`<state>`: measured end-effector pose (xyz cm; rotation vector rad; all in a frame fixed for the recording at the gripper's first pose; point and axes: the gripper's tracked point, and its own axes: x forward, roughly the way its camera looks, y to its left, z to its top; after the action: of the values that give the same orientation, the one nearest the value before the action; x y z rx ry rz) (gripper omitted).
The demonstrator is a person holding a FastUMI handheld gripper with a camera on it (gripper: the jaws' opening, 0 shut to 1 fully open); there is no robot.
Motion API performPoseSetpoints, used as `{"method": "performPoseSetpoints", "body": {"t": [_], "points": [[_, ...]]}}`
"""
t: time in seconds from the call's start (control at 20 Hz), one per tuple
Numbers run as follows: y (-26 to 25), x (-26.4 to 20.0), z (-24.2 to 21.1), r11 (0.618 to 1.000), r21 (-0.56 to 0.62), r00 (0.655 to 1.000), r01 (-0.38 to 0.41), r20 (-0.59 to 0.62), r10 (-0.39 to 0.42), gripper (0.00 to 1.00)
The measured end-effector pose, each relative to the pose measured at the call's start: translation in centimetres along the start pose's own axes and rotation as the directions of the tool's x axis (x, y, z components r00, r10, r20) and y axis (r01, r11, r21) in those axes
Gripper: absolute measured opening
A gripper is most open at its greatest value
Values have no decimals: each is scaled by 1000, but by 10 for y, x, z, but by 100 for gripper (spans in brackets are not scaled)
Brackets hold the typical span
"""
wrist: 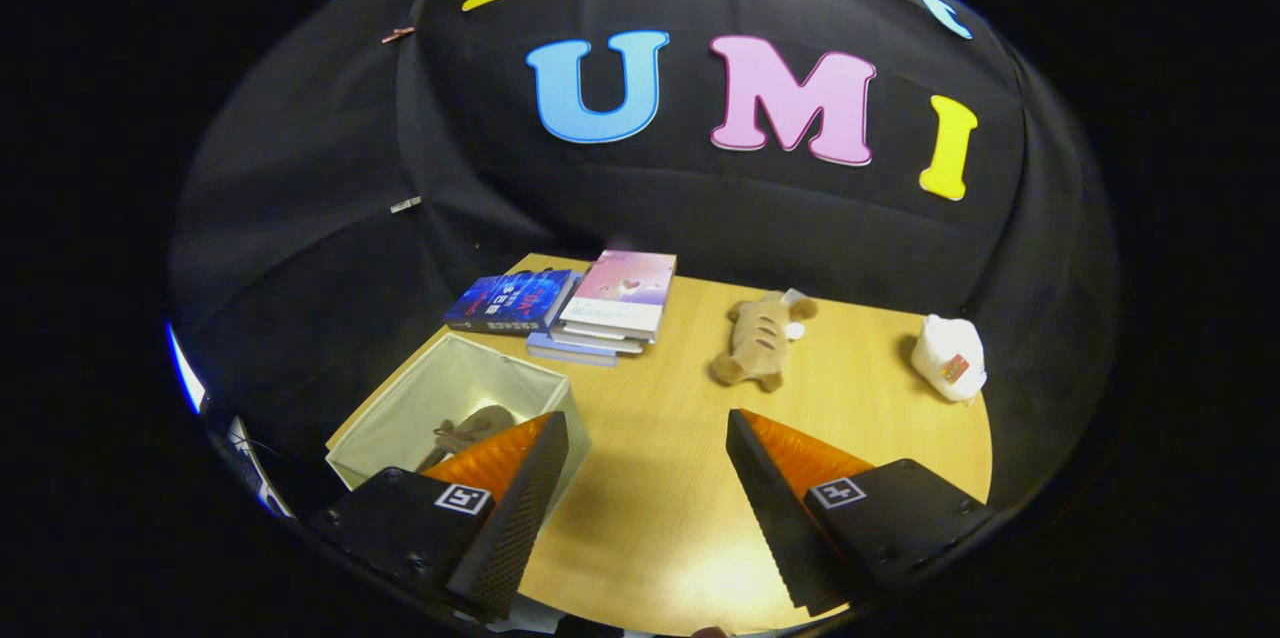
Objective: Open the storage box then place both shoes into the box .Put the left shoe in first, then the right shoe, with the right side of both shoes facing outward in a uniform manner.
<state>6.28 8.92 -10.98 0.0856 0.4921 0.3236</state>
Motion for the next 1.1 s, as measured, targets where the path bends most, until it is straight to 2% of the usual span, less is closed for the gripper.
{"method": "performPoseSetpoints", "body": {"t": [0.2, 0.5, 0.85, 1.1], "points": [[-49, -19, 24, 998, -46, 994, 50, 104, -45, 99], [-97, -56, 63, 988, -105, 957, 109, 281, -75, 97], [-120, -110, 83, 989, -120, 906, 84, 422, -25, 98], [-136, -135, 70, 987, -150, 885, 65, 466, 13, 98]]}}
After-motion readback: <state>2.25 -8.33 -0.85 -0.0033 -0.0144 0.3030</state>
